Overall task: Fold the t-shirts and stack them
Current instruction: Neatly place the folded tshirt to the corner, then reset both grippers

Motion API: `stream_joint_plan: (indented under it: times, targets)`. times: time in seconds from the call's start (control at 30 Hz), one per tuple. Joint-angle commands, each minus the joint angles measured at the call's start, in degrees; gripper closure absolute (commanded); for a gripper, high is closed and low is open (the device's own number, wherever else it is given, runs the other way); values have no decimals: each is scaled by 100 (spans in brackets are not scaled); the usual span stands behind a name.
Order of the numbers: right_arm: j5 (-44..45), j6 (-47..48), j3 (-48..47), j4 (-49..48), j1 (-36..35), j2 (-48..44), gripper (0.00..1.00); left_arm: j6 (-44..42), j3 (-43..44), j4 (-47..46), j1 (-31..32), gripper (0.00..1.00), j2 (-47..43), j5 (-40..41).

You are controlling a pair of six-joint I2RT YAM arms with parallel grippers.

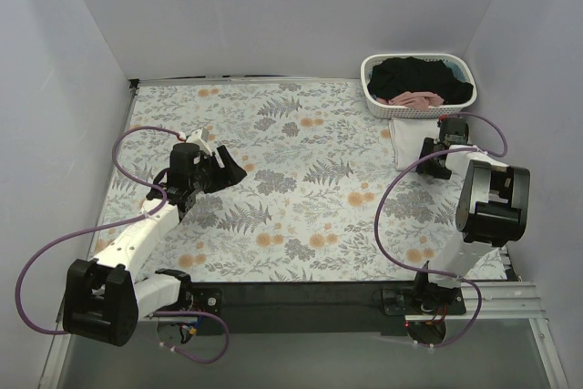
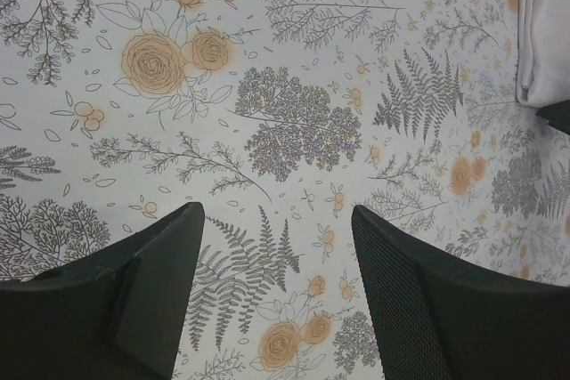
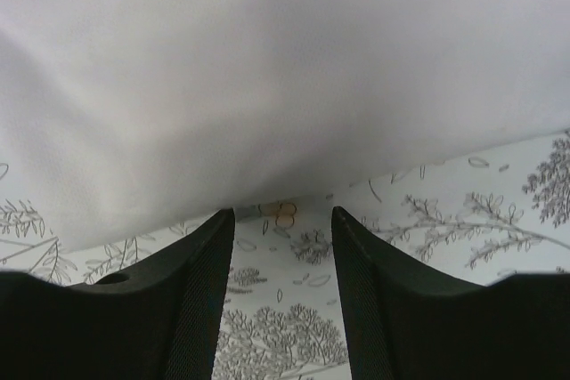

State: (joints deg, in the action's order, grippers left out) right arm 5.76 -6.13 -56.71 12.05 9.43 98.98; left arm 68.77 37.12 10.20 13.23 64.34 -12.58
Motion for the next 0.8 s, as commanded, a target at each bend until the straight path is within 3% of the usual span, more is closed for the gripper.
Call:
stream_joint_plan:
  times: [0.0,0.2,0.3,0.37,0.6,0.77]
  targets:
    - [83,-274,19,611,41,-499,46,-92,84,-62,-14,34,-114,63]
    - [-101,-617,177,1352,41,-2082,43,-31,49,-79,-14,34,-176,80]
    - [-496,-854,222,1492,41,-3319,42,110,163,165,-5,33,-219,141]
    - [-506,-890,204,1650,41,-3805,36,171,417,447,-14,31,-368,194]
    - [-462,-731,466,2003,-266,-6097,20,154,1156,2019,-5,27,-1754,1081]
    - [-163,-653,713,2161,-855,-6768,14,355,1245,2408,-5,21,-2741,1766]
